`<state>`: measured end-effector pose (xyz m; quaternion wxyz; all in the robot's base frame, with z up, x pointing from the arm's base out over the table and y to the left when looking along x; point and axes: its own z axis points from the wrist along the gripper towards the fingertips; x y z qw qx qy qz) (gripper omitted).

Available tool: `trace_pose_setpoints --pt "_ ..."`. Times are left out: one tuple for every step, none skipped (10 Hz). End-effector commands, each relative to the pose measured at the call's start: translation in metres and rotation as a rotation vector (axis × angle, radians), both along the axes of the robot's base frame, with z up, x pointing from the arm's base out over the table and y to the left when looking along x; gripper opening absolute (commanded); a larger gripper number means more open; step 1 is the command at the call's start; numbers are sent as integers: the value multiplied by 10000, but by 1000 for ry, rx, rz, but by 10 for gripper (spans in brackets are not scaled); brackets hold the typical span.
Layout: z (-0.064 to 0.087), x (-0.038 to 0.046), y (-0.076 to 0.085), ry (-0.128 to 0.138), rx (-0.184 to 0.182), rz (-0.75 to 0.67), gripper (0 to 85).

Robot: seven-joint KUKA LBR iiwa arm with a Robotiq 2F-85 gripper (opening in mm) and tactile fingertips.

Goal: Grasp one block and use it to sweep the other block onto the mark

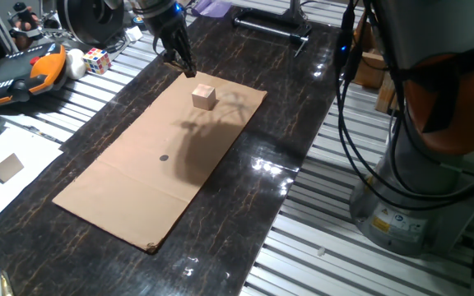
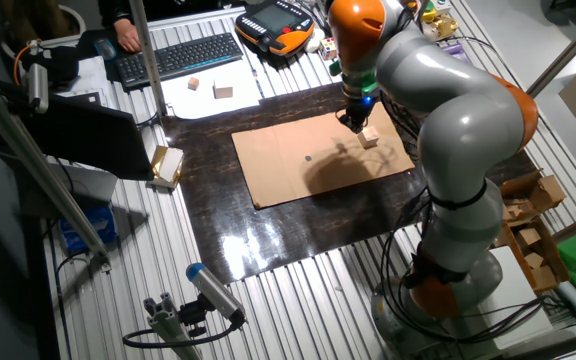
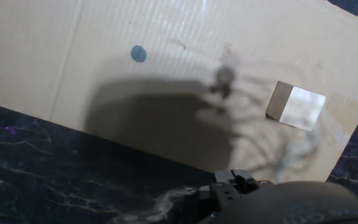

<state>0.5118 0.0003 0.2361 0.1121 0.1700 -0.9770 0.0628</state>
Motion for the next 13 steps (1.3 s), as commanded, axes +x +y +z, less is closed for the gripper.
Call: trace_pose_setpoints --pt "1 1 0 -9 -5 -32 7" --pt "1 1 0 -41 21 -74 7" --pt "1 1 0 -44 29 -127 7" --pt "1 1 0 -63 10 -142 7" --pt "1 1 0 -69 5 -172 7" --pt "1 1 0 -72 8 -197 7" --pt "1 1 0 -67 29 -229 7" --pt "1 1 0 -47 117 -261 7" --pt "1 1 0 -56 87 -234 7" --pt "1 1 0 -45 73 -230 7" --pt "-5 5 -4 -36 37 -223 103" --pt "-56 37 -49 -38 30 -220 277" --pt "-140 85 -109 -56 44 -227 380"
